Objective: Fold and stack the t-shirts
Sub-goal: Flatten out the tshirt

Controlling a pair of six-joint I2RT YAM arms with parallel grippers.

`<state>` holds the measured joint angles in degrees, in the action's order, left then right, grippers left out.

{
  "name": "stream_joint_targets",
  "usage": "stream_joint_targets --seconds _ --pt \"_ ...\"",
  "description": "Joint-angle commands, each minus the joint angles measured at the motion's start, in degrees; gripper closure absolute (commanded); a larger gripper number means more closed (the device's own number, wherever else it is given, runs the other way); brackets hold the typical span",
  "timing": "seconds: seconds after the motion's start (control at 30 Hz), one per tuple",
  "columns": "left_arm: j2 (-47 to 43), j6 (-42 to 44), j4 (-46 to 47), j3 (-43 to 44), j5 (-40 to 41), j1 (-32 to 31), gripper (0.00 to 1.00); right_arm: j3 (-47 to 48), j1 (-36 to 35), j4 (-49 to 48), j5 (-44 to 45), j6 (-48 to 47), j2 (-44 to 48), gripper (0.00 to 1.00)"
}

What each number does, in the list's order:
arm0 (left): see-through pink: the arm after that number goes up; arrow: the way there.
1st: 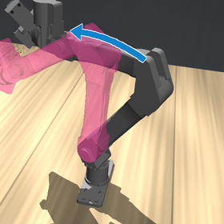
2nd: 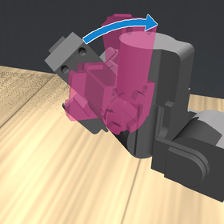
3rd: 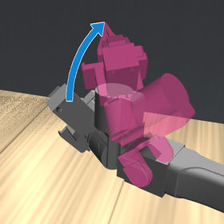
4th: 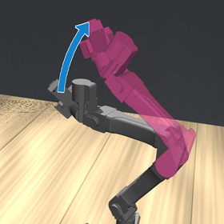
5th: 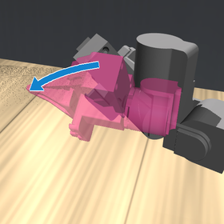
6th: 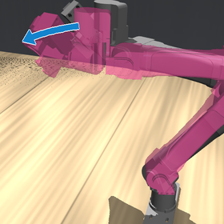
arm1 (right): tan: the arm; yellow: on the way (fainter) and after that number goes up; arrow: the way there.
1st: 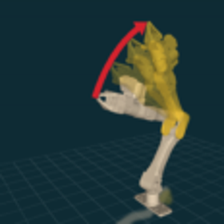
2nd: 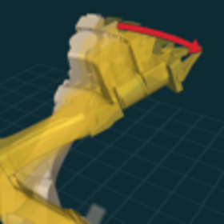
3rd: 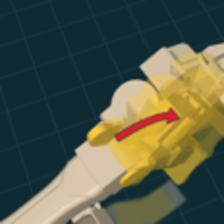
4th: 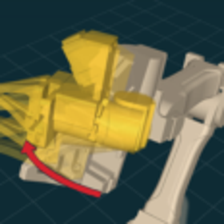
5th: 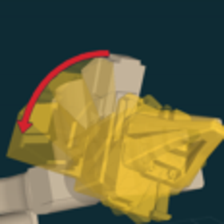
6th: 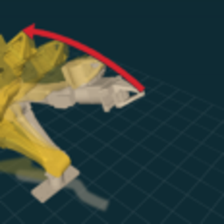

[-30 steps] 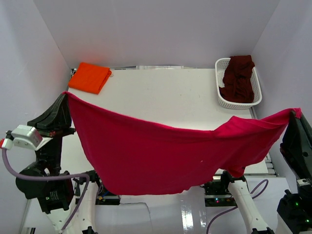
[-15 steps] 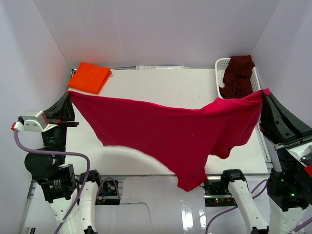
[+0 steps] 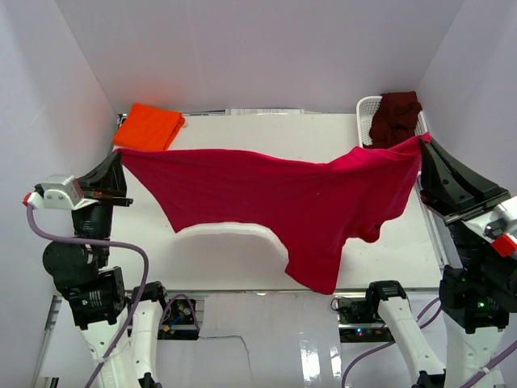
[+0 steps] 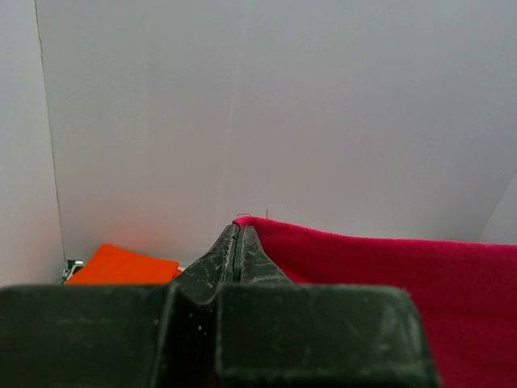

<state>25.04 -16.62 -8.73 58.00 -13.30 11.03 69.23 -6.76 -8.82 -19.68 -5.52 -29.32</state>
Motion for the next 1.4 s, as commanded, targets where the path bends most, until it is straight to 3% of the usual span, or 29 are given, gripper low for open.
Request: stream_joint_targets --seconds 0.0,0.3,0.67,0.93,1.23,1.37 --pt "0.36 -0.78 1.0 4.31 -1.03 -0.13 1.0 6.07 0.17 -4.01 -0.88 -0.28 -1.0 0.92" --pt "-0.52 0.19 -2.08 11.17 -0.76 -0.13 1.0 12.33 0.17 -2.43 -1.06 -0.55 0.66 0.92" --pt "-1.04 -0.52 -1.11 8.81 -1.03 -0.13 1.0 13.3 0.17 -0.41 -1.06 0.33 0.32 0.92" --pt "1.85 -1.83 4.15 -4.71 -0.5 -0.13 1.0 -0.39 0.17 0.39 2.36 0.33 -2.06 0.92" --pt "6.77 -3.85 11.25 -17.47 0.2 -0.13 1.0 -19.03 0.17 -8.56 3.16 3.4 -7.23 0.92" --pt "14.05 -8.58 11.8 -19.14 1.52 -0.13 1.0 -25.8 0.17 -12.79 3.16 6.64 -13.63 0.92"
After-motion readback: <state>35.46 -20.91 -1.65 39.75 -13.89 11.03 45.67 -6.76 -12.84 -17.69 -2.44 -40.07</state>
